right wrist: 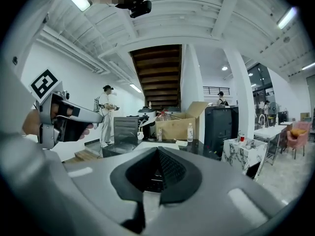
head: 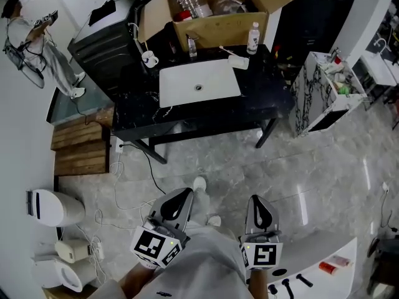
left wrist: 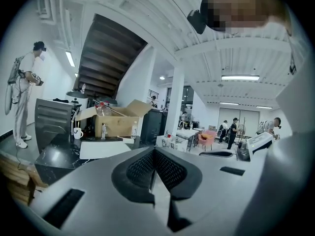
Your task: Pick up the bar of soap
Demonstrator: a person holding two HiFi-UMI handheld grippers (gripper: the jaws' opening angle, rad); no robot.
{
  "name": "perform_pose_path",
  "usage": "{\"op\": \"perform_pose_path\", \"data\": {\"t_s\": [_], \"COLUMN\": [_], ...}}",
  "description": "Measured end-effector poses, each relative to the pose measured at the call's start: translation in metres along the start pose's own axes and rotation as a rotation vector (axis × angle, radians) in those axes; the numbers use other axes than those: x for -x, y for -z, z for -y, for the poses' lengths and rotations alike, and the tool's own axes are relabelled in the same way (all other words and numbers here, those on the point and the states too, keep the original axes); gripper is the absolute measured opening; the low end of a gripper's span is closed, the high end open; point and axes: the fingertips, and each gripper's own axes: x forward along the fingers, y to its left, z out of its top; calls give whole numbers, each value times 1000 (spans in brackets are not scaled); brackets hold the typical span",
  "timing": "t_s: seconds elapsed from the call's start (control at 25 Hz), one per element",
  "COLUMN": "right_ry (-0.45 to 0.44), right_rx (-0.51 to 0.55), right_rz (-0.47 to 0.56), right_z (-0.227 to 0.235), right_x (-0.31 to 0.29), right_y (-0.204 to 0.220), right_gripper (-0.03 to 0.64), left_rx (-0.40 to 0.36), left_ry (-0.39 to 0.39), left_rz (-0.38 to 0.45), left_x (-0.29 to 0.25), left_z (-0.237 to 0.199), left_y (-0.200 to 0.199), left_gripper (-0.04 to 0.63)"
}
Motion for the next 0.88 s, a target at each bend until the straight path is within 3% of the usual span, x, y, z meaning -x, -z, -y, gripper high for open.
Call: {"op": "perform_pose_path", "data": {"t_s": [0.24,0.56,0.88], "right_ry": [-4,-1,2], "right_rx": [-52,-26,-14], "right_rz": [23,10,14], "right_z": [15,30,44], "right_x": [-25,-82,-163], "right_y": [-14,-22,-51], "right_gripper": [9,9,9], "left_rx": [0,12,9], "left_ry": [26,52,75], "left_rz": [7,15,34], "left_x": [-35,-94,-157], "left_z": [-11,-41,-88], "left_y": [-10,-25,-66], "left_gripper": [0,0,0]}}
